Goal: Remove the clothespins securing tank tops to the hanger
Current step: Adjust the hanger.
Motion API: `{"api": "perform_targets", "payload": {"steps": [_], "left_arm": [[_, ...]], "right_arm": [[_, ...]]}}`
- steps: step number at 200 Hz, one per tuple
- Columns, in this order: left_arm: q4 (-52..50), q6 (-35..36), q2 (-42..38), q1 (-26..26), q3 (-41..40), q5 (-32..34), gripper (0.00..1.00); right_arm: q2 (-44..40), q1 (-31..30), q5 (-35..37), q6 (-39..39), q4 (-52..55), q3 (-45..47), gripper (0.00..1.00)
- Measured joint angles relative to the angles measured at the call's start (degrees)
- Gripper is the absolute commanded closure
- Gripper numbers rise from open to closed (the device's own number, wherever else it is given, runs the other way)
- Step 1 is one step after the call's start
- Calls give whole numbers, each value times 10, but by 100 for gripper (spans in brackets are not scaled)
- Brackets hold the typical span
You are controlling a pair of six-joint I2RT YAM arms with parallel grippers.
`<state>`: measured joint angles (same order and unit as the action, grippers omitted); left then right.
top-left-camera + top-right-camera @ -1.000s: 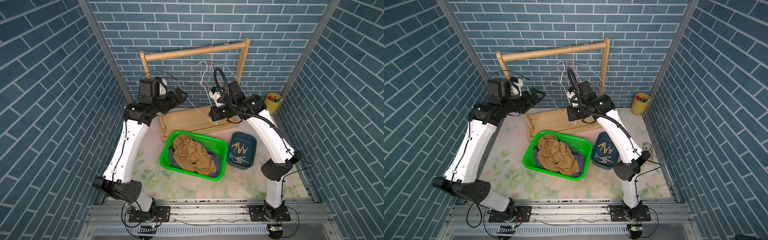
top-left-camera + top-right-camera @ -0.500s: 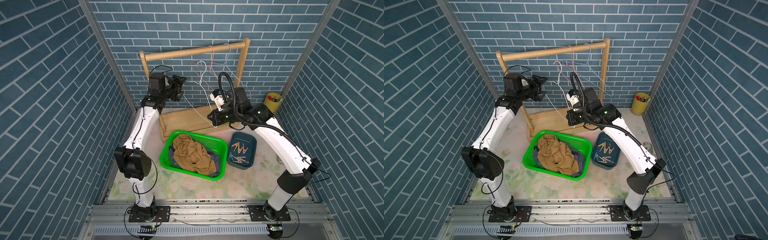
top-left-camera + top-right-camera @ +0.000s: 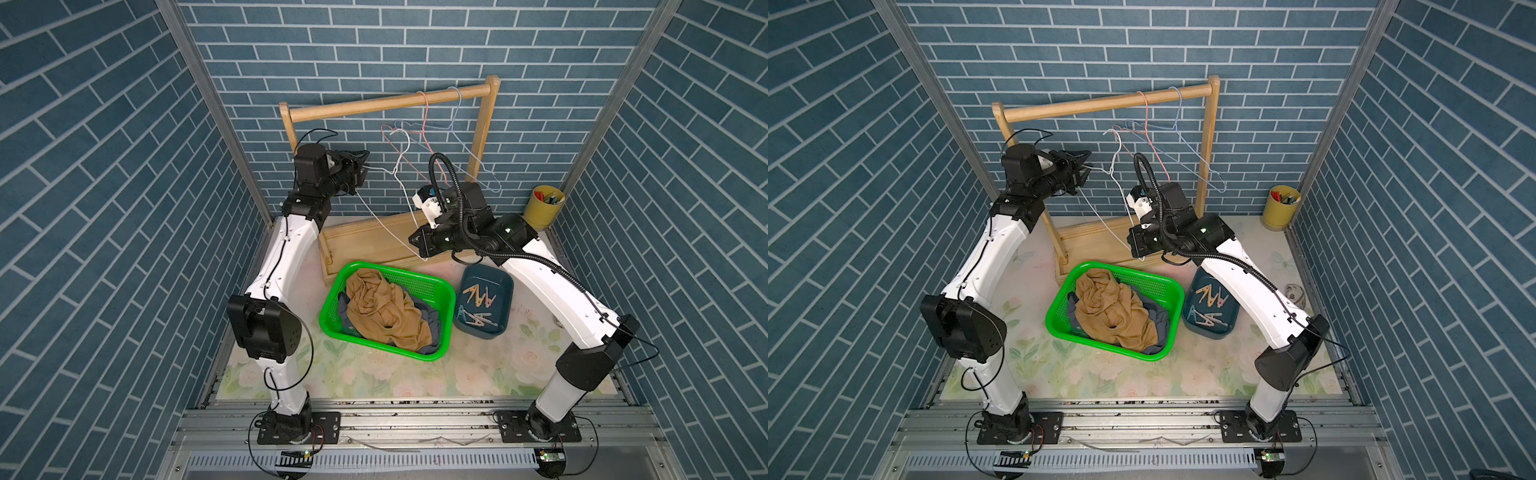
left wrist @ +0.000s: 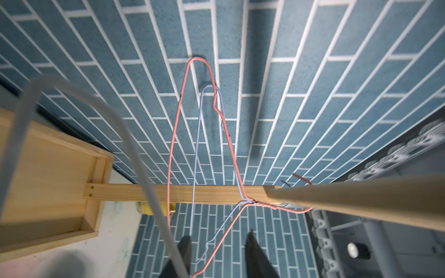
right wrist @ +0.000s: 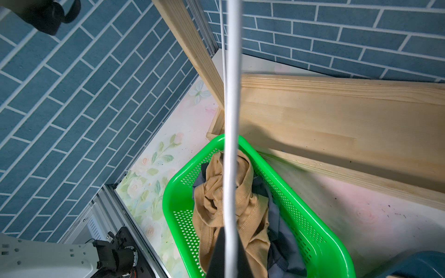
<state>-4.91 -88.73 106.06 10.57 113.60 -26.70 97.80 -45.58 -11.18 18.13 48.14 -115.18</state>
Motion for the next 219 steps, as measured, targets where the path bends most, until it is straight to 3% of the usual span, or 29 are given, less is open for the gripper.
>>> {"api": "perform_targets", "payload": {"steps": [22, 40, 67, 92, 136, 181, 210, 219], "left_arm": [[6, -28, 0, 0, 0, 1, 100], [8, -56, 0, 0, 0, 1, 100], [1, -57, 0, 2, 0, 12, 100], [-3, -56, -2, 2, 0, 23, 100], [3, -63, -16, 2, -16, 37, 100], [31, -90, -43, 2, -60, 46, 100], [61, -118, -54, 2, -87, 46, 100], [69, -126, -58, 2, -96, 46, 100]], "right_arm": [[-1, -4, 4, 0, -5, 2, 100], [-1, -4, 12, 0, -10, 15, 100], [-14, -5, 22, -6, -25, 54, 70], [-64, -5, 31, -6, -57, 139, 61], [-165, -7, 35, 1, -158, 277, 60], [-189, -9, 38, 1, -239, 324, 60], [-189, -9, 41, 7, -275, 341, 66], [-189, -9, 42, 10, -283, 342, 73]]}}
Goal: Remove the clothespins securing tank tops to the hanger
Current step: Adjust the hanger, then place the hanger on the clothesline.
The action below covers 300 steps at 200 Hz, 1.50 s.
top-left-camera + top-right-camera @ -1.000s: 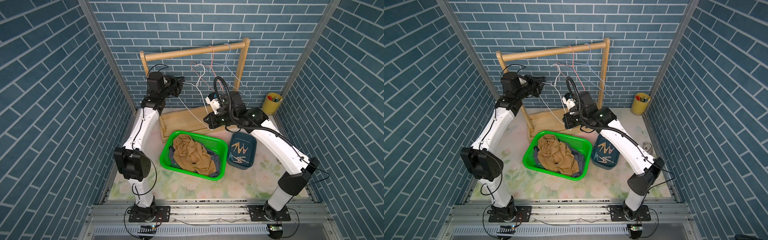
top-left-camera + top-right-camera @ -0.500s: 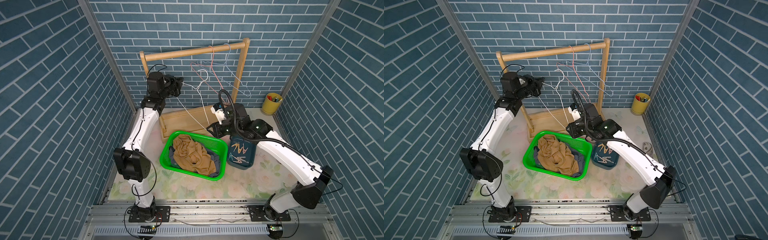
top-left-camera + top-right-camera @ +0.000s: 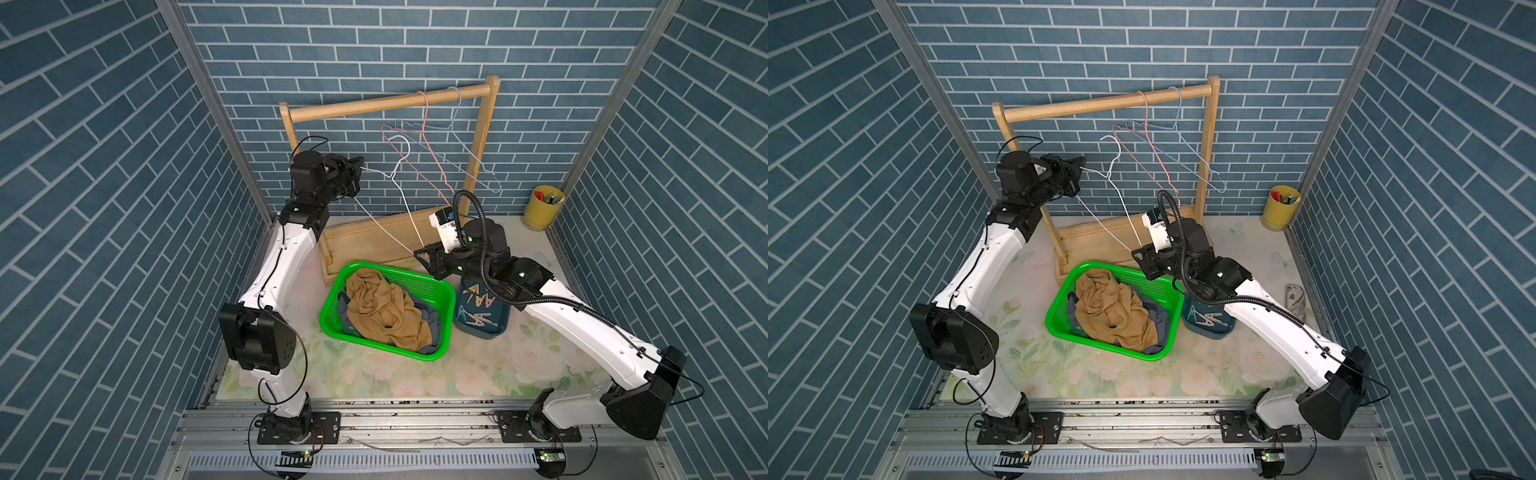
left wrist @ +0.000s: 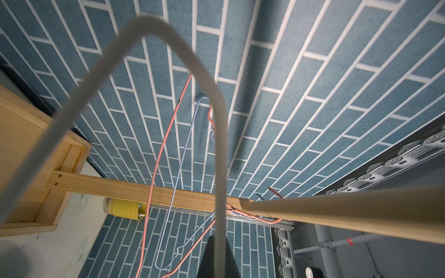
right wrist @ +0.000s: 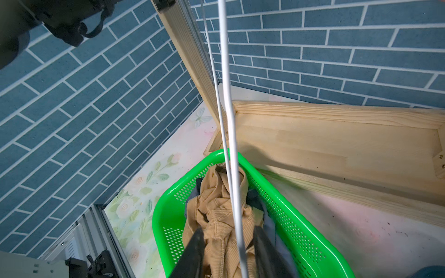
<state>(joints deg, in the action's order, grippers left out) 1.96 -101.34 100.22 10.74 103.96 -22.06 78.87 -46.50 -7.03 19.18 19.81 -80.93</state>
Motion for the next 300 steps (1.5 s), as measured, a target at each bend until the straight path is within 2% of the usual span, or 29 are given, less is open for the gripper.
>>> {"api": "perform_targets", "payload": {"steps": [23, 44, 52, 69, 93, 105, 116, 155, 184, 204, 252, 271, 300], "left_arm": [[13, -16, -3, 0, -9, -1, 100], [29, -23, -4, 0, -19, -1, 100], [31, -23, -7, 0, -27, -1, 89], [26, -17, -13, 0, -44, -5, 59], [5, 8, -16, 0, -46, -28, 25], [-12, 33, -21, 0, -46, -43, 10], [-43, 55, -31, 0, -46, -52, 1], [-223, 214, -112, -2, -21, -61, 1], [-313, 321, -186, -14, -30, -63, 1], [-342, 383, -229, -22, -90, -70, 1], [-381, 463, -277, -26, -346, -86, 1], [-406, 489, -298, -26, -387, -83, 1], [-416, 518, -338, -26, -405, -82, 2]], "right_arm": [[0, -3, 7, 8, -28, 4, 100], [0, -9, 15, 4, -50, 19, 100], [0, -12, 18, 4, -51, 23, 100], [-1, -14, 26, 5, -45, 23, 100], [-2, -14, 45, 5, -12, 13, 100], [-2, -14, 56, 4, 18, -4, 100], [-3, -14, 67, 4, 43, -23, 100], [-6, -14, 105, 0, 109, -87, 100], [-7, -14, 125, -3, 144, -116, 100], [-1, -14, 134, -13, 170, -150, 100], [67, -13, 142, -42, 207, -276, 100], [111, -12, 144, -60, 219, -332, 100], [168, -5, 141, -79, 230, -393, 100]]}}
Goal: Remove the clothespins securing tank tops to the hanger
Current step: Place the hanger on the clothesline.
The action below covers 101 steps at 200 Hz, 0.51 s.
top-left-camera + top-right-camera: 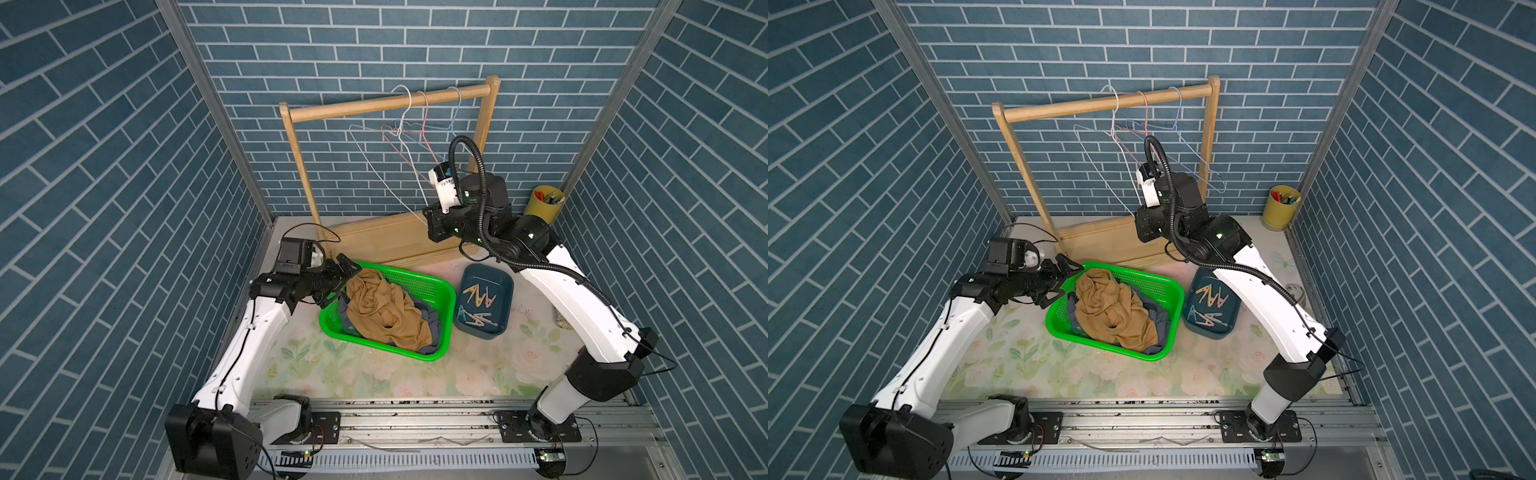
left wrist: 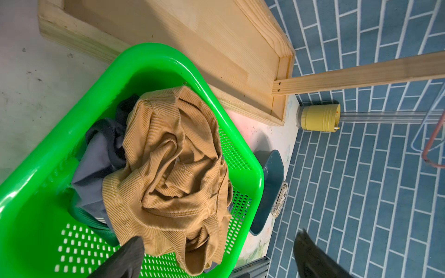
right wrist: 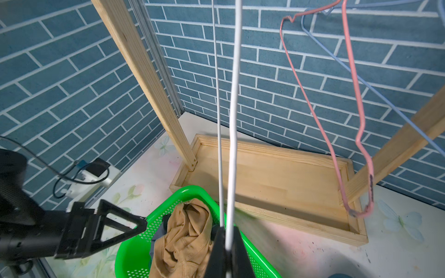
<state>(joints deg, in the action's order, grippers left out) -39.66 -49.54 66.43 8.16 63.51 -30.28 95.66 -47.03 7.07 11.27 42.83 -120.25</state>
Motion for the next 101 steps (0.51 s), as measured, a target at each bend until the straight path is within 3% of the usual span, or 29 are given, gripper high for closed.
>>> {"api": "perform_targets", "payload": {"steps": [30, 81, 101], "left_arm": [[0, 16, -11, 0, -15, 0, 2], [-3, 26, -5, 0, -24, 0, 2], [-4, 30, -4, 0, -24, 0, 2]], "right_arm": [[53, 16, -13, -9, 16, -60, 100], [192, 42, -51, -8, 101, -264, 100], [227, 52, -68, -7, 128, -301, 100]]}}
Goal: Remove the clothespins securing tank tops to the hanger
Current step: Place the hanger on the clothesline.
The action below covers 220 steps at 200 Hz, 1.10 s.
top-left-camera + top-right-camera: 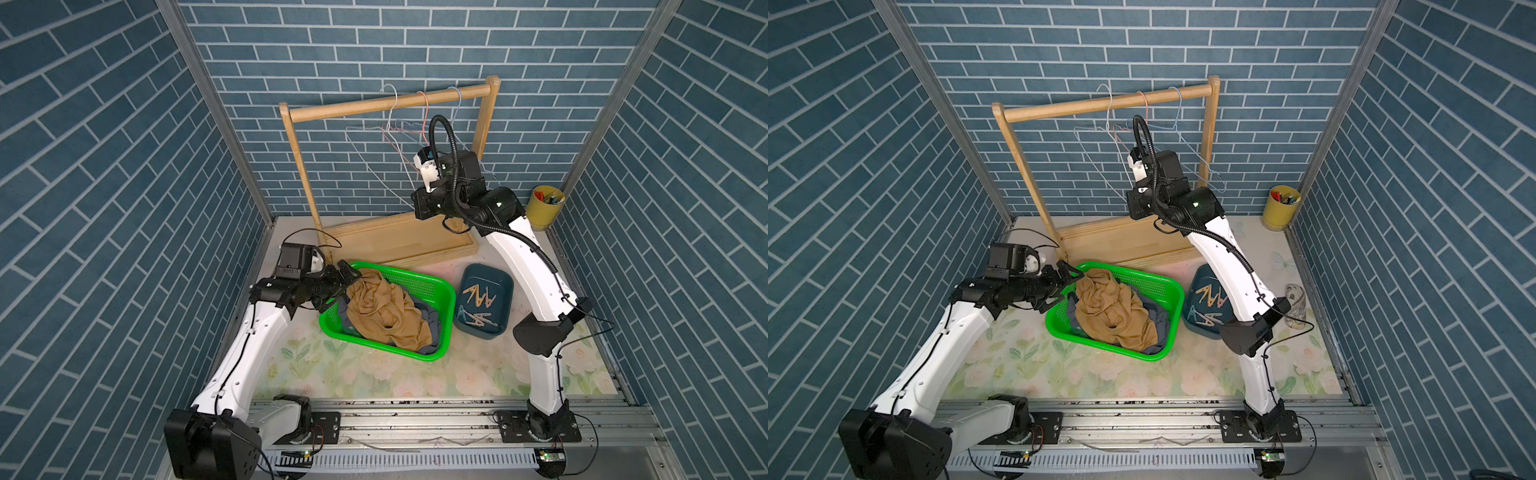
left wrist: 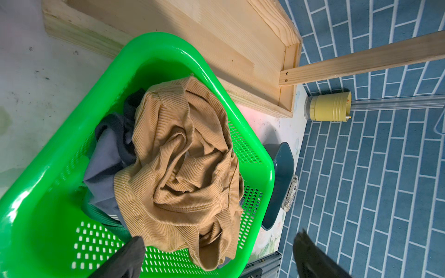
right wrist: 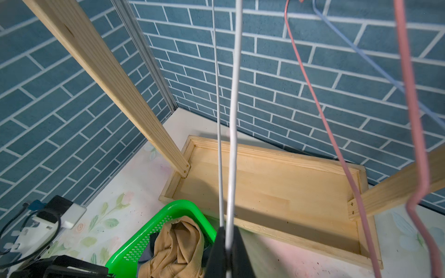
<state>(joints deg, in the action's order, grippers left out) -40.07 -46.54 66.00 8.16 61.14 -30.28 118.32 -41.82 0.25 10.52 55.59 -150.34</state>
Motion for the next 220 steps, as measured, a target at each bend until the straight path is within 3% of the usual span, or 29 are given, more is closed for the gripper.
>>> {"api": "perform_targets", "payload": {"steps": [59, 72, 80, 91, 116, 146, 189, 220], "left_arm": [[-4, 9, 0, 0, 0, 2, 2], [-4, 11, 0, 0, 0, 4, 2], [-4, 12, 0, 0, 0, 6, 3], [-4, 16, 0, 0, 0, 8, 4], [-13, 41, 0, 0, 9, 28, 4], [-17, 79, -1, 0, 47, 79, 4], [3, 135, -45, -3, 62, 190, 2], [130, 204, -116, -4, -29, 310, 1]], "right_arm": [[17, 27, -46, 2, 30, 1, 100], [15, 30, -50, 5, 24, 13, 63], [9, 31, -50, 9, 27, 29, 47], [0, 31, -50, 12, 31, 58, 38], [-34, 30, -52, 14, 14, 139, 30], [-140, 29, -46, 14, -53, 283, 28], [-402, 31, 21, 10, -179, 561, 26], [-563, 86, 96, 34, -261, 795, 17]]}}
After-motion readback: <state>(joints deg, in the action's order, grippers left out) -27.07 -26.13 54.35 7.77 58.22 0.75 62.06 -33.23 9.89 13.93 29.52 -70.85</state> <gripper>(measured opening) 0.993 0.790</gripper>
